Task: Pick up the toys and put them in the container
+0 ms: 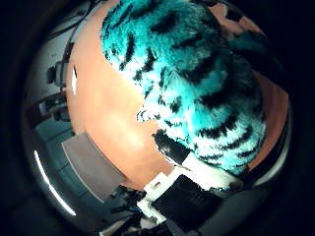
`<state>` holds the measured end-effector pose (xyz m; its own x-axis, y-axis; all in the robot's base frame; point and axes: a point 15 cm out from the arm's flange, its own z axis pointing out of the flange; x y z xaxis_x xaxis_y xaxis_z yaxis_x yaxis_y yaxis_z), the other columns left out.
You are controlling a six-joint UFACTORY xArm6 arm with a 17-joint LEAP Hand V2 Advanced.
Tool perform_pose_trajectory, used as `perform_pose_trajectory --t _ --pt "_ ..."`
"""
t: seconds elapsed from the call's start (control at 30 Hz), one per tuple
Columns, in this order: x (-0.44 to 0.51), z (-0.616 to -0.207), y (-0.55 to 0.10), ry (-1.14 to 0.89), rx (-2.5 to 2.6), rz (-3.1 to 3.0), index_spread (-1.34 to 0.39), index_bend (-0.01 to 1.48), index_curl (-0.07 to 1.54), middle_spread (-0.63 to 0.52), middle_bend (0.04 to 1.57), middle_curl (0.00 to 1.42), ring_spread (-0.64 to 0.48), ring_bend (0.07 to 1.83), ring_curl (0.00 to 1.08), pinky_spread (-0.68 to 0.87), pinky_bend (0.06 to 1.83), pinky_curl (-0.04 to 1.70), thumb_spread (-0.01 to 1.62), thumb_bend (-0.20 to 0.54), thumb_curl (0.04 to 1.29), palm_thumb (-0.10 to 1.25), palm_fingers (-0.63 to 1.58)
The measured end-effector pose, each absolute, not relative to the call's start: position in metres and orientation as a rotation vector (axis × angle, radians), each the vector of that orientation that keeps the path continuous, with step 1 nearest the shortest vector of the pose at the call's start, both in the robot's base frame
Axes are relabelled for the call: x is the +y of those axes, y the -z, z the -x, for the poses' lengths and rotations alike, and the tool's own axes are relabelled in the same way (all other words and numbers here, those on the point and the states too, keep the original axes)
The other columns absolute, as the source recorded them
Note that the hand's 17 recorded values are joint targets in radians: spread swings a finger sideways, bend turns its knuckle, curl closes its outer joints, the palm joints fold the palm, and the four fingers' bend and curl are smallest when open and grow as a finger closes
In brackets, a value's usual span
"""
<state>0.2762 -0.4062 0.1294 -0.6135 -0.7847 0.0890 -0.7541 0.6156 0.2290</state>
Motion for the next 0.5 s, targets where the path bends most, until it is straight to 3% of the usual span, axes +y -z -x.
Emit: perform_pose_trajectory --t 0.13,0.2,0.33,0.37,0.5 --pt "-0.4 -0.28 -0.128 0.26 -2.638 -1.299 -0.1 0.17 0.3 0.0 0.38 0.41 0.08 0.44 0.28 0.4 0.21 0.29 1.0 -0.021 0.3 0.54 0.44" --pt "-0.4 -0.279 -0.129 0.259 -2.625 -1.306 -0.16 0.19 0.32 -0.08 0.46 0.45 -0.02 0.51 0.3 0.32 0.19 0.28 1.01 -0.015 0.3 0.57 0.55" --pt "-0.402 -0.281 -0.134 0.244 -2.623 -1.315 -0.31 0.27 0.38 -0.24 0.6 0.54 -0.21 0.69 0.37 0.03 0.24 0.27 1.02 -0.004 0.33 0.68 0.84" --pt "-0.403 -0.281 -0.136 0.238 -2.624 -1.316 -0.36 0.32 0.42 -0.29 0.64 0.58 -0.26 0.78 0.42 -0.09 0.31 0.3 1.03 0.004 0.34 0.75 1.01" --pt "-0.406 -0.284 -0.143 0.218 -2.625 -1.325 -0.44 0.52 0.56 -0.35 0.75 0.69 -0.33 0.9 0.51 -0.33 0.55 0.41 1.05 -0.001 0.37 0.89 1.15"
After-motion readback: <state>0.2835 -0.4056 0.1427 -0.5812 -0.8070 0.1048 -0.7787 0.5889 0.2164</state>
